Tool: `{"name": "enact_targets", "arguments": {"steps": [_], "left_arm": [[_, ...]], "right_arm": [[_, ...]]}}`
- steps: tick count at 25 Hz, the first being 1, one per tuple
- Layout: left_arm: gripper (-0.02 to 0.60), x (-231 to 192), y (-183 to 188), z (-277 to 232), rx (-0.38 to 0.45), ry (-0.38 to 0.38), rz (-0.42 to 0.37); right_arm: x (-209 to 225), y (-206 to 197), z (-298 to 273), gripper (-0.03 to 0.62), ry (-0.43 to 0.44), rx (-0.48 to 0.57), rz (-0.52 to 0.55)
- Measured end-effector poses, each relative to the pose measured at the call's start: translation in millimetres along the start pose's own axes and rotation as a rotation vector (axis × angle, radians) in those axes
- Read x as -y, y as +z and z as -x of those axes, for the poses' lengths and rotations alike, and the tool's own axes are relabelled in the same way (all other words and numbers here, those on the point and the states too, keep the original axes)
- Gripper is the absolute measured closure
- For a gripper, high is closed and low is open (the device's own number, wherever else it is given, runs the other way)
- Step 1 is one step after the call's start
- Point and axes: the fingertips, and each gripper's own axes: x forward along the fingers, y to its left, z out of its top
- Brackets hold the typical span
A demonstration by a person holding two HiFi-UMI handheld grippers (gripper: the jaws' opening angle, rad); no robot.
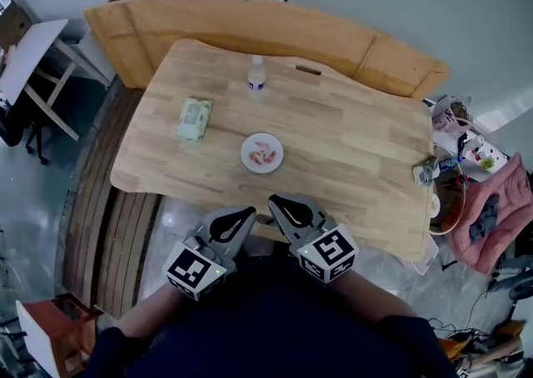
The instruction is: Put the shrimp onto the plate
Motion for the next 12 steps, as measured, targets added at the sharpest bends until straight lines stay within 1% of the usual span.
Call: {"name": "enact_targets", "arguments": {"steps": [4,8,12], "left_arm": [[0.577,9.3,1.0,-1.2,-0.003,-0.030,-0.011],[0.577,19.6,1.3,-1.0,-0.006,-0.062,-0.039],[0.577,25.3,2.3,-1.8,-0.009,-0.071,-0.034]], "right_arm": [[-14.3,15.5,15.1,0.583,0.001,0.064,-0.015],[-28.0,20.0,25.4,0.583,-0.004,0.117,0.007],[-30.8,21.7,34.0,0.585,-0.005,0.141,0.018]]}}
